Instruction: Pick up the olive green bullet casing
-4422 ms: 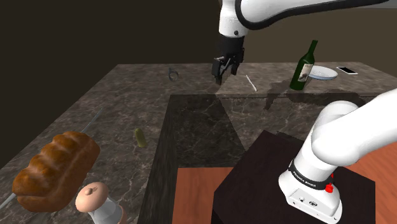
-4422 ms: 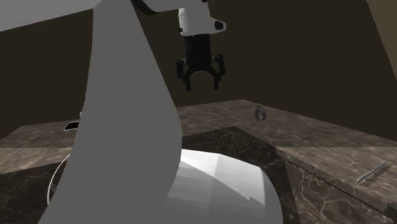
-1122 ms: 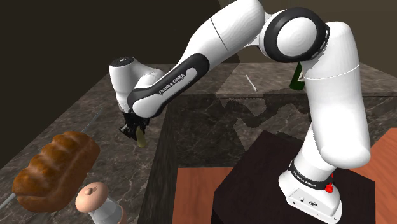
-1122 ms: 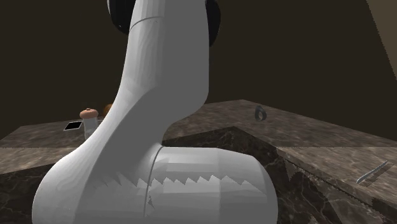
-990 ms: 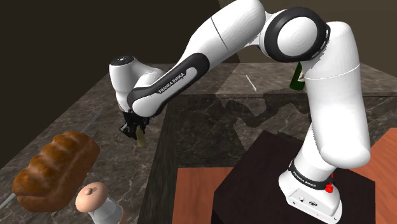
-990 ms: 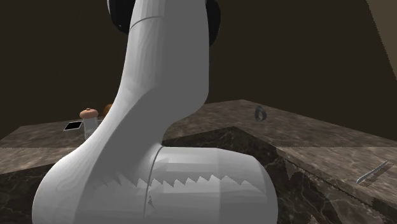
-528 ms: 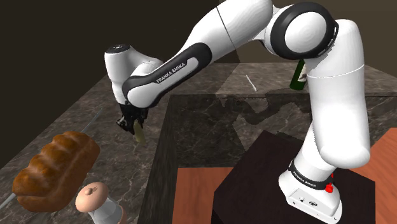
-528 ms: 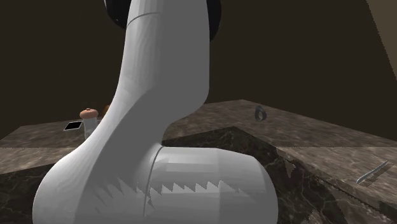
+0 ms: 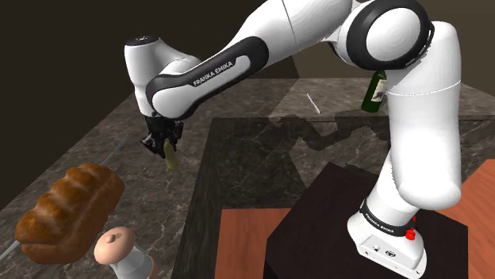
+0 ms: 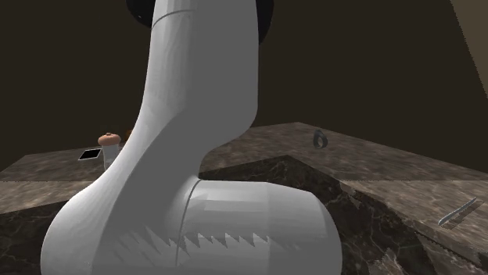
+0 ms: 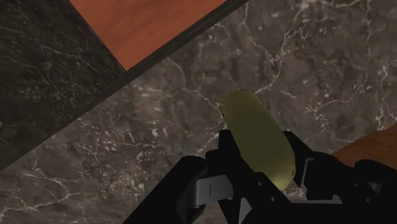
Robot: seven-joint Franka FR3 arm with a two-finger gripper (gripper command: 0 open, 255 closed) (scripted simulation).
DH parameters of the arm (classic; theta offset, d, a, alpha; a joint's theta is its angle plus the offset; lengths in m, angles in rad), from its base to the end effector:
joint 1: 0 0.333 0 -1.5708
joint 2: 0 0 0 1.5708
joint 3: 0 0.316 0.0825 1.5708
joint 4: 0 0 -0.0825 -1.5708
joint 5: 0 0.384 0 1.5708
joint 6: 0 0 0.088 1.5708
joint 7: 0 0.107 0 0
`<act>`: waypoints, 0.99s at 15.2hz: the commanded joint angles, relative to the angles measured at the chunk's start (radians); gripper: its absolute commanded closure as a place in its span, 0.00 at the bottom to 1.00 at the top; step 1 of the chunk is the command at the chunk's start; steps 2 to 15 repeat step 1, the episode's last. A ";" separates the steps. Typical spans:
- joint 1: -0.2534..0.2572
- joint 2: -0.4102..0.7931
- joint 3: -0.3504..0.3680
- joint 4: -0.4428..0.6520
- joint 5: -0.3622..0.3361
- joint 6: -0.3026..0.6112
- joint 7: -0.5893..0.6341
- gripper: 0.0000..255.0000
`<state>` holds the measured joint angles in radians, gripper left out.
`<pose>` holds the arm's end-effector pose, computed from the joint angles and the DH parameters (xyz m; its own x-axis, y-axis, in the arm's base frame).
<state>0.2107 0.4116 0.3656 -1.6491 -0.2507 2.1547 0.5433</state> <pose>0.5877 0.3356 0.3990 0.9820 0.1206 0.1456 0.1209 -0.9926 0.0065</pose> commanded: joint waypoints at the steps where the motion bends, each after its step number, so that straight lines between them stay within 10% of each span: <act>1: 0.001 0.000 0.001 0.006 0.001 -0.007 0.000 1.00; 15: 0.001 0.000 0.001 0.006 0.001 -0.007 0.000 1.00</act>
